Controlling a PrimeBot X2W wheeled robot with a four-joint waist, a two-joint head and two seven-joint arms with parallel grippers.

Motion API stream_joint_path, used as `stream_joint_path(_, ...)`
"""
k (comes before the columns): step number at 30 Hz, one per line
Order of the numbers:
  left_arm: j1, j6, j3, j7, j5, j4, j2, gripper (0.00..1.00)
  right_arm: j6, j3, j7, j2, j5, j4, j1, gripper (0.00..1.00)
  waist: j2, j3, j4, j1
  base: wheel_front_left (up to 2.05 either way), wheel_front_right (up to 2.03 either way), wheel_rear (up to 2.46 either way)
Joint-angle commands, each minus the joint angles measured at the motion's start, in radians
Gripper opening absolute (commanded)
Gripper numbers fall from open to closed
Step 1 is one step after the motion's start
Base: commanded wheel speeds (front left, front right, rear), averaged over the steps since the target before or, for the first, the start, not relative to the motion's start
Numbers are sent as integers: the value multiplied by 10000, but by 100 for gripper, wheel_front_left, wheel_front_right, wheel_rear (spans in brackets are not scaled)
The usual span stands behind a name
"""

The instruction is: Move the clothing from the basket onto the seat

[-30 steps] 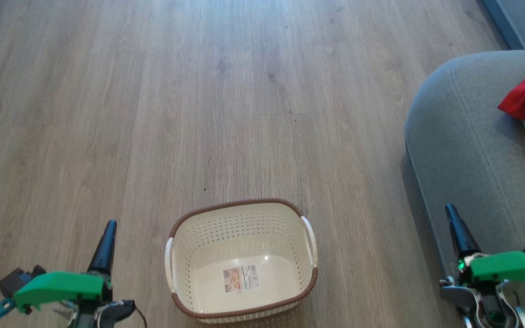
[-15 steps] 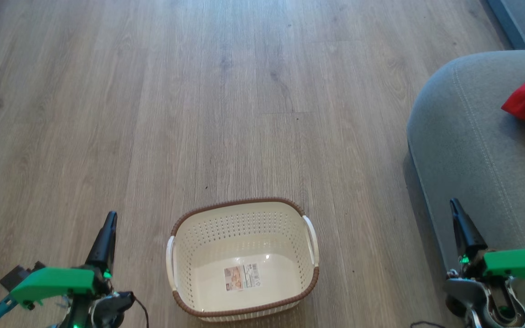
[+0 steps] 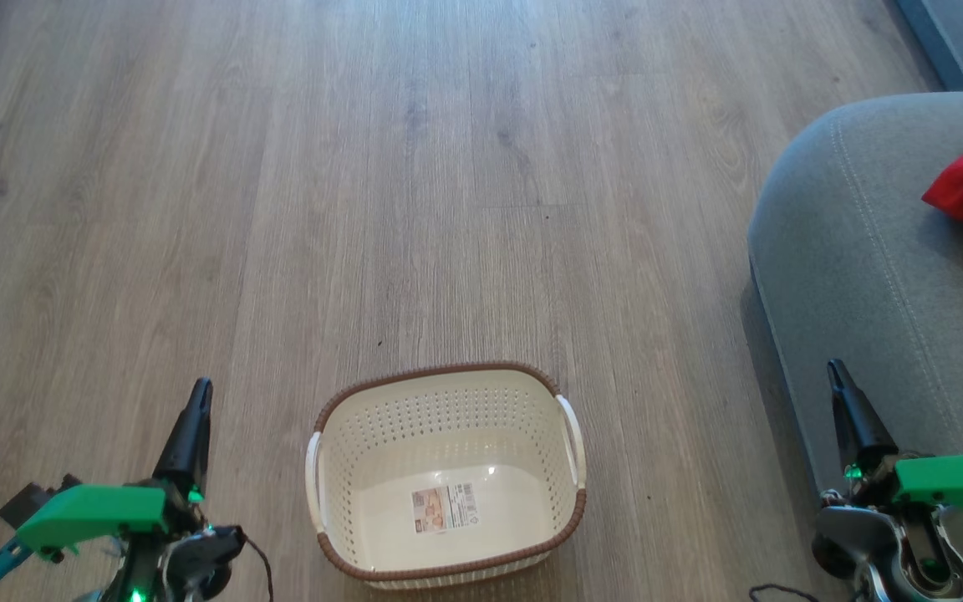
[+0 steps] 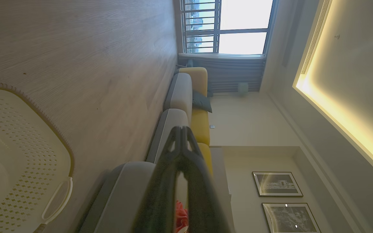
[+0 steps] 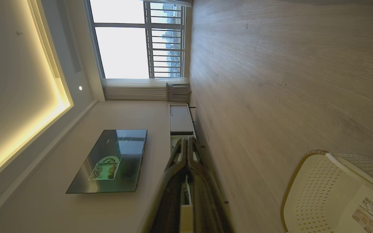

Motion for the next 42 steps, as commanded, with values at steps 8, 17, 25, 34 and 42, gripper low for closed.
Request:
stream_joint_path(8, -472, -94, 363, 77, -57, -296, 79, 0, 40, 157, 69, -14, 7, -376, -517, 0, 0, 0, -1, 0, 0, 0, 0)
stream_joint_path(17, -472, -94, 362, 76, -57, -297, 79, 0, 40, 151, 74, -10, 2, -376, -517, 0, 0, 0, -1, 0, 0, 0, 0)
stream_joint_path(25, -472, -94, 362, 76, -57, -297, 79, 0, 40, 145, 79, -6, -3, -375, -518, 0, 0, 0, -1, 0, 0, 0, 0)
stream_joint_path(34, -472, -94, 362, 76, -58, -297, 79, 0, 40, 140, 83, -3, -8, -375, -518, 0, 0, 0, -1, 0, 0, 0, 0)
stream_joint_path(42, -472, -94, 361, 75, -58, -298, 79, 0, 40, 136, 87, 0, -11, -375, -519, 0, 0, 0, -1, 0, 0, 0, 0)
